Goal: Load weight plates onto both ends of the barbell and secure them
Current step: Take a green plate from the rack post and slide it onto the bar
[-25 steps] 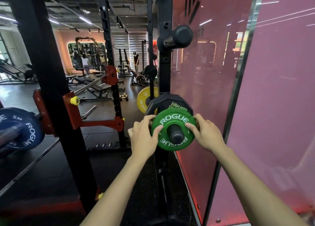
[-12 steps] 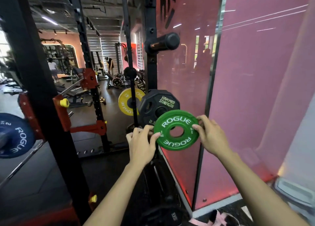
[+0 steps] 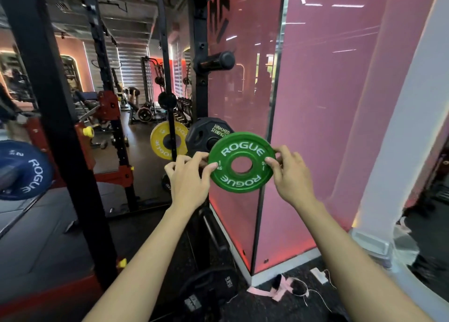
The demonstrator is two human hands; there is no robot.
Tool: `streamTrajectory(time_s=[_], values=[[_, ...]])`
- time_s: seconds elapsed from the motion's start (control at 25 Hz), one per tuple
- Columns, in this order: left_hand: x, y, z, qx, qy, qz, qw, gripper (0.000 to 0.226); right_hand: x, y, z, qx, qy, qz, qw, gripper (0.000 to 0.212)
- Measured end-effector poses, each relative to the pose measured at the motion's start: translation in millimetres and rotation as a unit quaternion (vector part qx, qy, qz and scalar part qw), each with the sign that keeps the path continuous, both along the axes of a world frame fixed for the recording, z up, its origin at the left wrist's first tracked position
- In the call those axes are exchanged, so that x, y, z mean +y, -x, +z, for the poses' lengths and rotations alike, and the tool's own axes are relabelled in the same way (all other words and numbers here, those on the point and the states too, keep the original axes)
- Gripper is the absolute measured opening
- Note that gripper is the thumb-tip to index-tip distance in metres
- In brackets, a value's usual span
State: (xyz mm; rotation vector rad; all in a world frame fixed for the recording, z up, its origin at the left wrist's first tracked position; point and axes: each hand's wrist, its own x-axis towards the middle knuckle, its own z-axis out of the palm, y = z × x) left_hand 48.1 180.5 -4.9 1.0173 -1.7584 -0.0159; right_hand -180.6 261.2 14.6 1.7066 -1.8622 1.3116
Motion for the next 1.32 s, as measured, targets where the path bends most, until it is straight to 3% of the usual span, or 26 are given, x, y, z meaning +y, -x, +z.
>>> streamTrajectory(time_s=[0.4,0.72,0.96,1.32], values=[[143.0,-135.5,-68.3,-0.047,-0.062,0.095,0.992,0.024,87.4,-112.5,-69.7,0.010,-0.078,0.103,0.992,0.031],[221.5,-296.5,-49.0,-0.030,-0.052,0.253,0.965,0.022,100.0,-278.1,-54.4,0.000,-0.070,0.247,0.967,0.036],[240.4,-404.4,-50.8,-0.003,-0.045,0.317,0.947,0.021,99.1,-394.2,-42.3,0.011,-0.075,0.306,0.949,0.033],[200.4,-524.4,-53.8,0.031,-0.076,0.291,0.953,0.021,75.9,-512.5,-42.7,0.016,-0.078,0.270,0.959,0.032]])
